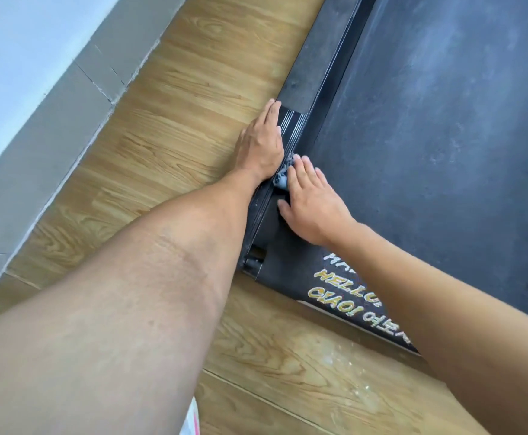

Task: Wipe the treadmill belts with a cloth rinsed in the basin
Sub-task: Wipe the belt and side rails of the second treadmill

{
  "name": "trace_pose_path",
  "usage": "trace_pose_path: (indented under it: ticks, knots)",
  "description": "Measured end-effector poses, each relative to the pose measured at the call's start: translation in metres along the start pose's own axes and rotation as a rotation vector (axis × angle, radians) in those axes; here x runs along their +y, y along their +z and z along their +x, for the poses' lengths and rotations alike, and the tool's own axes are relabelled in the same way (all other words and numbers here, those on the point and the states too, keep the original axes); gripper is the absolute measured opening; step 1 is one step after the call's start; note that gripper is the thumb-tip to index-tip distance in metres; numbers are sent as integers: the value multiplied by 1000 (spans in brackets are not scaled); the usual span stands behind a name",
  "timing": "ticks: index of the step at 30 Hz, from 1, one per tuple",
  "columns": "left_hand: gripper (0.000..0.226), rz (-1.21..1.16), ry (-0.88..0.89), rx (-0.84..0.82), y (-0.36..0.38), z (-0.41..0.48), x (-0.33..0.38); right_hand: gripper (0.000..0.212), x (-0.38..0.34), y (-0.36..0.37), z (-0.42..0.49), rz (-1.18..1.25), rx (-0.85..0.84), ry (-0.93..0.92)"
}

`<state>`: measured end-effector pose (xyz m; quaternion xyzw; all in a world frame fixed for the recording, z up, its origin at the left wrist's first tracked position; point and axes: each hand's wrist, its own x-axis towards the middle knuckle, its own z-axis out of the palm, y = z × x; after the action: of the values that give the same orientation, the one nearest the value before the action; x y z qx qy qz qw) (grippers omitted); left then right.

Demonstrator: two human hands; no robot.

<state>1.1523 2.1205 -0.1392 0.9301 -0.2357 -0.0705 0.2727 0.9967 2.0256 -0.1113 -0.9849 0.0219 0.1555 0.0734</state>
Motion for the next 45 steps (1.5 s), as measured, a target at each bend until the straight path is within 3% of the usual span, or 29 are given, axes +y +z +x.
trace_pose_path:
  ticks: [3,7,10,13,19,21,24,26,29,35,38,45]
  knots:
    - [65,-4,27,-9,1,1,-3,73,-16,9,-12,60,13,14]
    - [61,171,41,-83,2,1,4,73,-63,38,-88,154,-25,-67]
    - [63,254,-82,-300,-8,13,12,70,-78,49,-130,130,-80,-162]
    - [69,342,-210,-579,-25,39,23,72,-72,39,-138,258,-78,-164]
    - [83,557,-285,-820,-42,18,37,55,-57,20,-151,282,54,-97]
    - [81,557,-289,-917,-57,3,31,46,-52,9,-158,298,-21,-9]
    - [90,529,-290,-1071,-97,-43,47,29,-48,-20,-182,281,-293,165]
    - [93,457,-277,-1129,-125,-80,70,21,-44,-52,-205,315,-331,328]
    - [92,357,-211,-1139,-170,-129,120,40,-34,-133,-240,295,-283,486]
    - [93,129,-45,-1079,-247,-180,243,30,20,-315,-290,322,-43,699]
    - [88,59,-7,-1005,-297,-190,310,27,35,-395,-318,410,4,764]
    - [75,157,67,-942,-427,-200,461,28,50,-562,-420,524,38,834]
